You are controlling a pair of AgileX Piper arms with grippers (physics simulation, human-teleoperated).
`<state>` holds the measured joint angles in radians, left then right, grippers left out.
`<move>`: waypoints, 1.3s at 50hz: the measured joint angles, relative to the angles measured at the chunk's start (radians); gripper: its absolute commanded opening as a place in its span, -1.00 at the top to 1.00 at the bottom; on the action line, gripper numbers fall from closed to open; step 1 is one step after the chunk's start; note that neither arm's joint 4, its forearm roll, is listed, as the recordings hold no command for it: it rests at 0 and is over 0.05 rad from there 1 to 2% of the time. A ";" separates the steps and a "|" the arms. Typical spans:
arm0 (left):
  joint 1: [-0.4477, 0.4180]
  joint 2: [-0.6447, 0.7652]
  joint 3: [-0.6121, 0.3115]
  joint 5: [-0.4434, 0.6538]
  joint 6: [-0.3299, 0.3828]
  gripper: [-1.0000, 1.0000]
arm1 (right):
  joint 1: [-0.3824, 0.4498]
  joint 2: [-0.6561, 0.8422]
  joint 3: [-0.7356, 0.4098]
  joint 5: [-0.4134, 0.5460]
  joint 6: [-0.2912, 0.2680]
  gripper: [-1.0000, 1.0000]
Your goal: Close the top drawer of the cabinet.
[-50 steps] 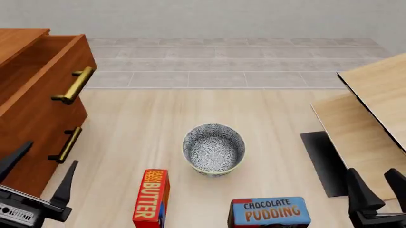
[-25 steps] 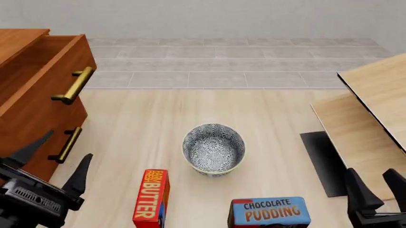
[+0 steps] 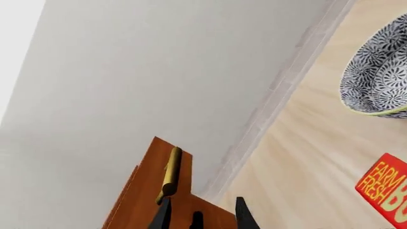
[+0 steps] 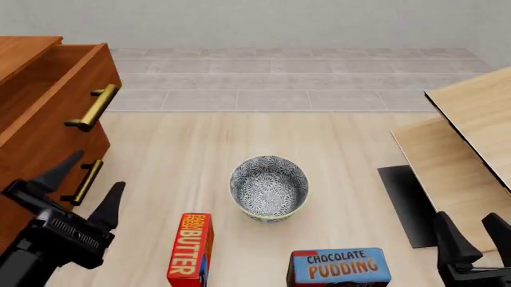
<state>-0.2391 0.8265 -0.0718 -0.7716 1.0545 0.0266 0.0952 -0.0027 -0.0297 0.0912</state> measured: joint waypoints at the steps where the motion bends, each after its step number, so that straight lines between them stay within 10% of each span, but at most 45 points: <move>1: 0.004 0.010 -0.001 -0.011 0.008 -1.00 | 0.000 0.000 0.000 0.000 0.000 -1.00; 32: 0.080 0.245 -0.061 -0.233 0.200 -1.00 | -0.004 -0.022 0.002 0.030 0.001 -1.00; 65: 0.111 0.295 -0.143 -0.221 0.261 -1.00 | -0.009 -0.043 0.002 0.056 0.005 -1.00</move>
<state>-0.1278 1.1216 -0.2144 -0.9923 1.3151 0.0178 0.0519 -0.0007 0.0262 0.0964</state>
